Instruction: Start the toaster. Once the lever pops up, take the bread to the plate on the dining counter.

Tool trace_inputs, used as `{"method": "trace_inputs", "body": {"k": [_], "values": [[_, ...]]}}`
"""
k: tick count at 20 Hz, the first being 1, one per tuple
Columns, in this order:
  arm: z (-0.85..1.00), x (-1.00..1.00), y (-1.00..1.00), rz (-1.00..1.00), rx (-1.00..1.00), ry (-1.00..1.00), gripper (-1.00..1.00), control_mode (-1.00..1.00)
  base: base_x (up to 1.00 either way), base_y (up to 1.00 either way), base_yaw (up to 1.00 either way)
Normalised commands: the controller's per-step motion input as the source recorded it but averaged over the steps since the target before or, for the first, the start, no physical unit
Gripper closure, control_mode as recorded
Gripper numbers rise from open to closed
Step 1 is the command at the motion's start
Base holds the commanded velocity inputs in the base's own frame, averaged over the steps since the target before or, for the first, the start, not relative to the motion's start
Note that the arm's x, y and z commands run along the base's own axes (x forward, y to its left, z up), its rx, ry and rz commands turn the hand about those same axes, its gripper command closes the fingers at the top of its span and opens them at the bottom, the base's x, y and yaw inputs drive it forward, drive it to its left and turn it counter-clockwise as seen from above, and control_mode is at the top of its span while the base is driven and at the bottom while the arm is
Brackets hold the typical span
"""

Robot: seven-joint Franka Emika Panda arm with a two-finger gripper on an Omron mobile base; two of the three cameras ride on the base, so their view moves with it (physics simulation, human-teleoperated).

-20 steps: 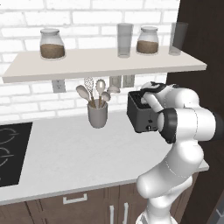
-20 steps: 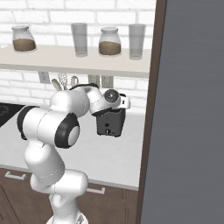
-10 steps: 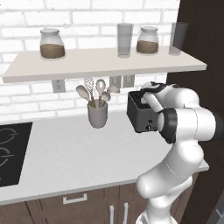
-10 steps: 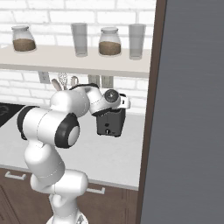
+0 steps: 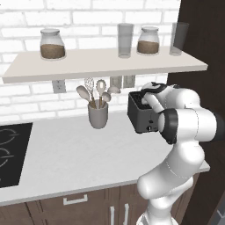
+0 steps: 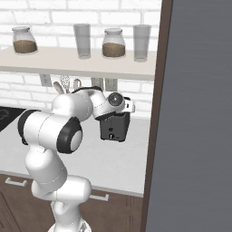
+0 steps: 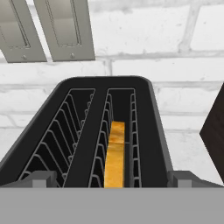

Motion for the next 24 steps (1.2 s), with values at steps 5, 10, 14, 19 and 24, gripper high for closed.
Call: {"method": "trace_inputs", "body": {"k": [5,10,14,19,24], "values": [[0.0,0.0,0.0,0.0,0.0,0.0,-1.0,-1.0,0.0,0.0,0.0],[0.0,0.0,0.0,0.0,0.0,0.0,-1.0,-1.0,0.0,0.0,0.0],[0.0,0.0,0.0,0.0,0.0,0.0,-1.0,-1.0,0.0,0.0,0.0],[0.0,0.0,0.0,0.0,0.0,0.0,-1.0,-1.0,0.0,0.0,0.0],[0.0,0.0,0.0,0.0,0.0,0.0,-1.0,-1.0,0.0,0.0,0.0]]}}
